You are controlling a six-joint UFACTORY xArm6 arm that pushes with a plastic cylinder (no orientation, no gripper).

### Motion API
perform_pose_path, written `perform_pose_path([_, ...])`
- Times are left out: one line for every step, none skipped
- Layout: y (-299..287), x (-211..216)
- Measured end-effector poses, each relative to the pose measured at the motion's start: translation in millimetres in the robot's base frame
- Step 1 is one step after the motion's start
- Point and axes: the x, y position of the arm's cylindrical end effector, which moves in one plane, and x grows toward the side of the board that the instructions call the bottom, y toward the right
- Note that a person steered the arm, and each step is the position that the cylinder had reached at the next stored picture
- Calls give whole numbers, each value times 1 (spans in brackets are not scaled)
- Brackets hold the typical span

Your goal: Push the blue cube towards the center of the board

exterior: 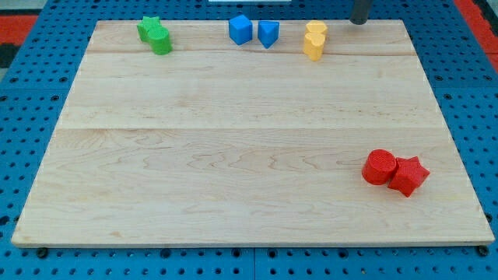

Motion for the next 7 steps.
perform_pose_path([-2,0])
perform_pose_path([-5,0])
perform_pose_path([-19,-1])
perform_pose_path([-32,-1])
perform_pose_path([-75,0])
perform_pose_path([-125,0])
perform_pose_path([-145,1])
